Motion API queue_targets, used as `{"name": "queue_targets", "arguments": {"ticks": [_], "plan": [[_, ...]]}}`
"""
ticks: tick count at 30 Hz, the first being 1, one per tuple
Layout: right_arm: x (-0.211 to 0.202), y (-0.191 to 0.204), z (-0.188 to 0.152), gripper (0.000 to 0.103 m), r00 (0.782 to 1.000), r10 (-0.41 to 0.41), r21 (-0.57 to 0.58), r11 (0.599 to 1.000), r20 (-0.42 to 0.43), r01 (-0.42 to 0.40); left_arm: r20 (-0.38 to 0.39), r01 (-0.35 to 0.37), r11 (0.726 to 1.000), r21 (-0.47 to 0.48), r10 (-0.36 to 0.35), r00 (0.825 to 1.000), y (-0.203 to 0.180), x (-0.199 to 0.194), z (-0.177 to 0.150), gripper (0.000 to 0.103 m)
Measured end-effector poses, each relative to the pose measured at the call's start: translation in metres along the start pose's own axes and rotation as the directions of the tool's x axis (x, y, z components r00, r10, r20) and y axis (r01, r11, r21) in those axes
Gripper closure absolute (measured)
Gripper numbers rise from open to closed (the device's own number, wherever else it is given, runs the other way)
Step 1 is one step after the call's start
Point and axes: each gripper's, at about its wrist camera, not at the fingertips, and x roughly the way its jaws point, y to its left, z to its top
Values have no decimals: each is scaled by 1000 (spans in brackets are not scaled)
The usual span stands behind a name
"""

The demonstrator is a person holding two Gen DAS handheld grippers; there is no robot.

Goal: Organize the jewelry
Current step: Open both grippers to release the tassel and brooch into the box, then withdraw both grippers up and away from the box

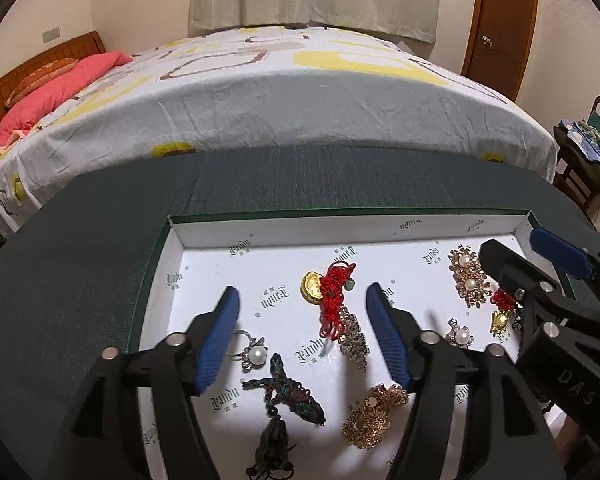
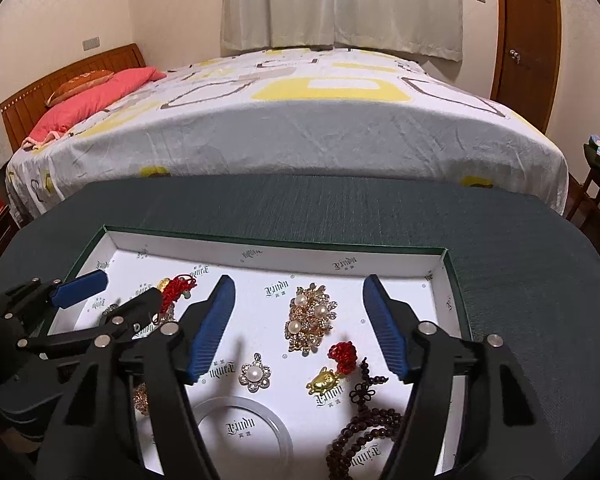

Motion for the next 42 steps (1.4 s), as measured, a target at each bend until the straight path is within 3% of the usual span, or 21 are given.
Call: {"name": "queue_targets", "arguments": {"ticks": [4,9,14,24,31,42], "plan": [[-8,-7,-2,22,1000,-7,23,1000,24,7,37,-18,1000,-3,18,999,1,-6,-1,27],[-16,-11,-9,15,999,-29,26,999,35,28,87,-66,997,29,63,994,-3,-17,-7,25],[-31,-15,-22,15,998,-40,47,998,45,38,142,-76,997,17,72,987,-3,-37,-16,24],[-89,-14,-49,15,994,-44,57,998,101,38,190,-61,993,-105,80,978,8,-92,-52,24],[-129,-7,-68,15,992,-36,31,999,121,32,221,-52,993,-104,74,973,1,-132,-75,24],[-224,-1,-77,15,976,-26,-2,1000,218,27,315,-80,993,-84,103,944,-1,-221,-96,24]]}}
